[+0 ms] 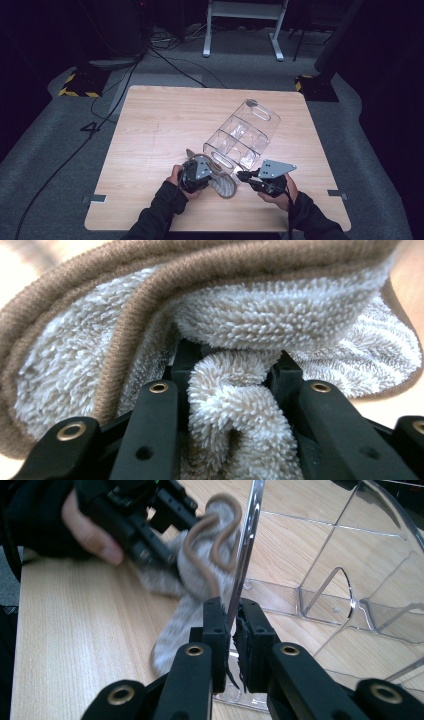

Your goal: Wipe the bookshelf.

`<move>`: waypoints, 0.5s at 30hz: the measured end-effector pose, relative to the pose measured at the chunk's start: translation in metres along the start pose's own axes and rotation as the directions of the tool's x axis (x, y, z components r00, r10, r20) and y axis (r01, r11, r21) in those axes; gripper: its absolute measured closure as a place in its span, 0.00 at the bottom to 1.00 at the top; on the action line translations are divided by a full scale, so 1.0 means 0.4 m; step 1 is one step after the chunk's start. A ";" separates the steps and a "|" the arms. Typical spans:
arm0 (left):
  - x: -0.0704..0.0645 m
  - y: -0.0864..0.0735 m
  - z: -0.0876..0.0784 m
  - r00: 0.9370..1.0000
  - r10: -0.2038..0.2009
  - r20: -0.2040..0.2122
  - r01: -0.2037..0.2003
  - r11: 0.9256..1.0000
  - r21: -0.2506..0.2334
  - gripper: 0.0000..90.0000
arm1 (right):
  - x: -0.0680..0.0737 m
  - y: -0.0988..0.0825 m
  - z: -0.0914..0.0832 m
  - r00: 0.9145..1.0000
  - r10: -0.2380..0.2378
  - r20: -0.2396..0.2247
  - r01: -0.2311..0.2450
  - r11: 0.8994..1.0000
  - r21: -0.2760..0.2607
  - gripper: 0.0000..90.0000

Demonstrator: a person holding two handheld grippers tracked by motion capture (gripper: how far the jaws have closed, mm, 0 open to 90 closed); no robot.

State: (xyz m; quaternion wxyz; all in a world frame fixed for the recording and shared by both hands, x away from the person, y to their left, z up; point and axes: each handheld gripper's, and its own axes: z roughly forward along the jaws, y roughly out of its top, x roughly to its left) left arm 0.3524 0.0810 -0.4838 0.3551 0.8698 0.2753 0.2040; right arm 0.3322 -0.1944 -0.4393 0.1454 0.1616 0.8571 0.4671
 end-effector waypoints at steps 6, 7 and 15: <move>0.066 -0.007 -0.038 0.991 -0.123 -0.047 0.119 0.990 -0.075 0.73 | 0.001 -0.001 0.001 1.000 0.000 -0.001 0.000 1.000 0.008 0.93; 0.070 -0.001 -0.049 0.989 -0.140 -0.048 0.134 0.985 -0.108 0.73 | 0.001 -0.001 0.002 1.000 0.003 -0.005 -0.003 1.000 0.006 0.93; 0.041 0.061 -0.119 0.990 -0.142 0.020 0.141 0.947 -0.289 0.73 | 0.002 -0.003 0.005 1.000 0.003 -0.004 -0.003 1.000 0.014 0.93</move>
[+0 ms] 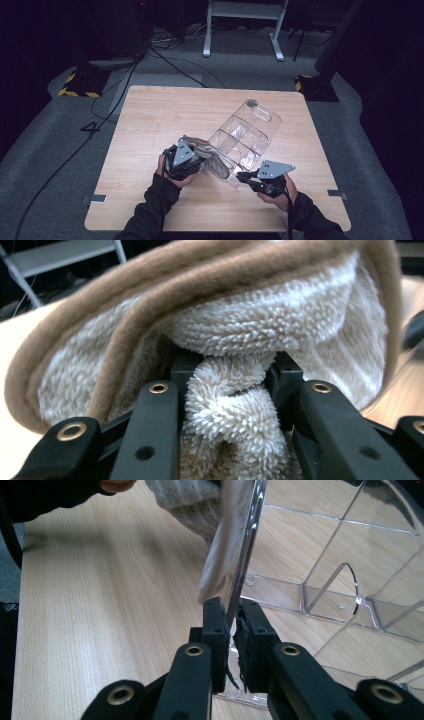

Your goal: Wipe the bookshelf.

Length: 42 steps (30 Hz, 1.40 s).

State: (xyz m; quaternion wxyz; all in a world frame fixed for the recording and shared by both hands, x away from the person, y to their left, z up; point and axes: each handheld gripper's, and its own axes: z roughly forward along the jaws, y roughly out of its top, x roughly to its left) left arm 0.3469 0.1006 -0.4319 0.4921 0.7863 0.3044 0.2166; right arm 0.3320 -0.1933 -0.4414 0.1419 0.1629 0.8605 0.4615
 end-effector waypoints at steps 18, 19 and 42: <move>-0.149 -0.050 0.087 0.971 0.152 0.186 -0.177 0.976 0.128 0.74 | 0.001 -0.015 0.016 1.000 -0.004 -0.004 0.004 1.000 0.030 0.93; -0.149 -0.050 0.087 0.971 0.152 0.186 -0.177 0.976 0.128 0.74 | 0.002 -0.015 0.017 1.000 -0.007 -0.001 0.007 0.999 0.032 0.93; -0.043 -0.019 0.019 0.997 0.066 0.038 -0.067 0.997 0.039 0.74 | 0.007 -0.014 0.021 1.000 -0.015 0.008 0.015 0.999 0.040 0.93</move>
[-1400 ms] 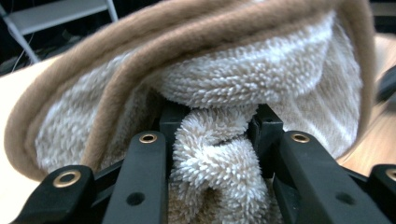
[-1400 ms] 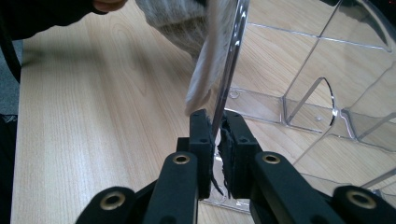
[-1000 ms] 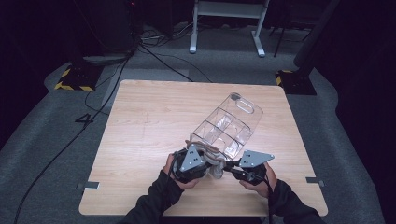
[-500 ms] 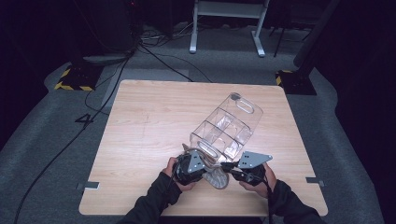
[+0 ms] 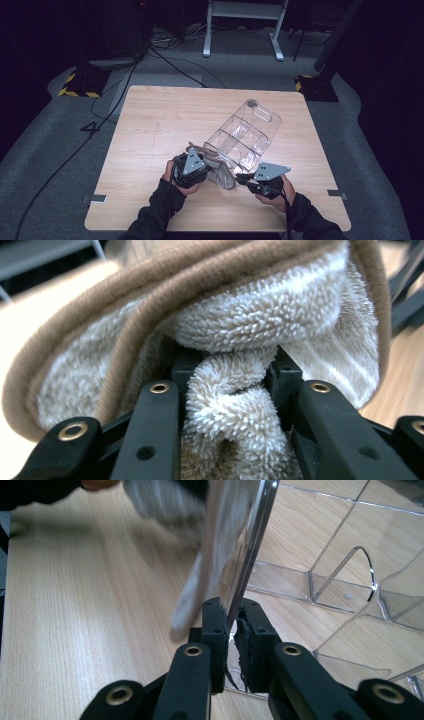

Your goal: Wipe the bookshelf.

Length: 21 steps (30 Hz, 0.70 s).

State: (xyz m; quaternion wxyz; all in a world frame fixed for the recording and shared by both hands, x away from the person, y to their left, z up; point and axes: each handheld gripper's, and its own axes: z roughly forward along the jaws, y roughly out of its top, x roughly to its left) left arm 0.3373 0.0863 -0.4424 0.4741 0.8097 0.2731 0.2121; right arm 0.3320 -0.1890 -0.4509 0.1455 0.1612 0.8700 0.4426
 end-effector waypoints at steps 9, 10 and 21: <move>-0.060 0.035 0.000 0.995 0.087 0.043 -0.084 0.995 -0.055 0.74 | 0.000 0.000 0.001 1.000 0.003 0.000 -0.003 1.000 0.001 0.93; -0.067 0.030 0.009 0.993 0.096 0.061 -0.094 0.995 -0.035 0.74 | 0.000 -0.001 0.001 1.000 0.005 -0.001 -0.005 1.000 0.001 0.93; -0.082 -0.041 0.088 0.987 0.126 0.097 -0.139 0.982 0.130 0.74 | -0.004 -0.003 -0.001 1.000 0.007 0.012 -0.007 1.000 0.001 0.93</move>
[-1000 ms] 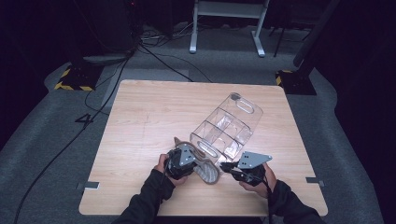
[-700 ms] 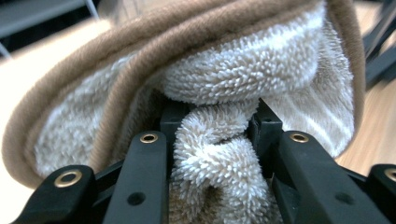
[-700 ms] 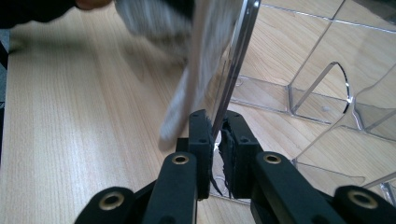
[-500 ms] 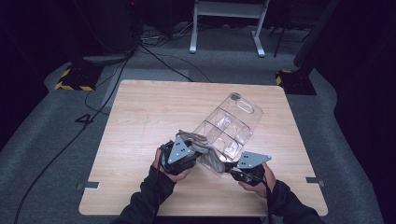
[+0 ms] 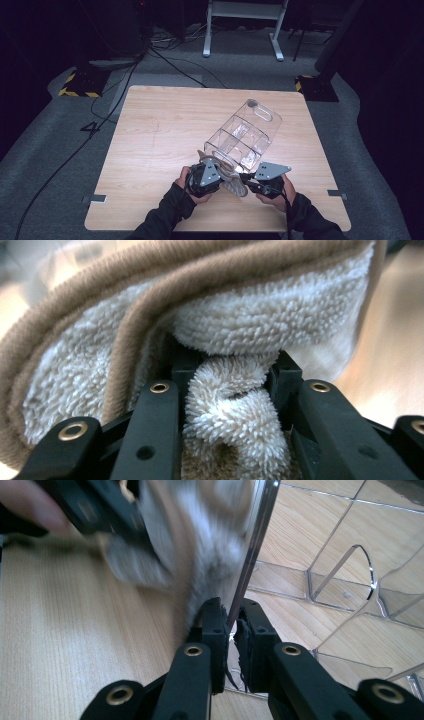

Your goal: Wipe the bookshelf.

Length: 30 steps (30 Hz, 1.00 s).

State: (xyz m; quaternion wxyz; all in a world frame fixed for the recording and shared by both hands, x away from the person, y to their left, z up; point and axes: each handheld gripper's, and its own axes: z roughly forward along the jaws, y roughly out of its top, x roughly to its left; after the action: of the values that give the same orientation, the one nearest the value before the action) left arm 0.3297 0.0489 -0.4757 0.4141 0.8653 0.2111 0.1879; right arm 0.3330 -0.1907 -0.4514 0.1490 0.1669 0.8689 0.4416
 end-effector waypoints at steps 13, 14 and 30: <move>0.066 -0.049 -0.001 0.999 -0.041 -0.027 0.043 0.995 0.092 0.74 | -0.003 0.003 -0.011 1.000 -0.002 0.005 0.002 1.000 -0.009 0.92; 0.079 -0.056 -0.007 0.998 -0.055 -0.043 0.059 0.994 0.092 0.74 | -0.003 0.002 -0.010 1.000 -0.002 0.004 0.002 1.000 -0.010 0.92; -0.016 -0.031 0.017 0.997 -0.017 0.080 0.009 0.995 0.100 0.73 | -0.003 0.000 -0.002 1.000 -0.005 0.006 0.005 1.000 -0.008 0.92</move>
State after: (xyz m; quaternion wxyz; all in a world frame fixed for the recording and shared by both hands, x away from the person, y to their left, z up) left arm 0.3251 0.0483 -0.4906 0.3797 0.8904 0.2090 0.1393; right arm 0.3336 -0.1918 -0.4507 0.1533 0.1656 0.8671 0.4442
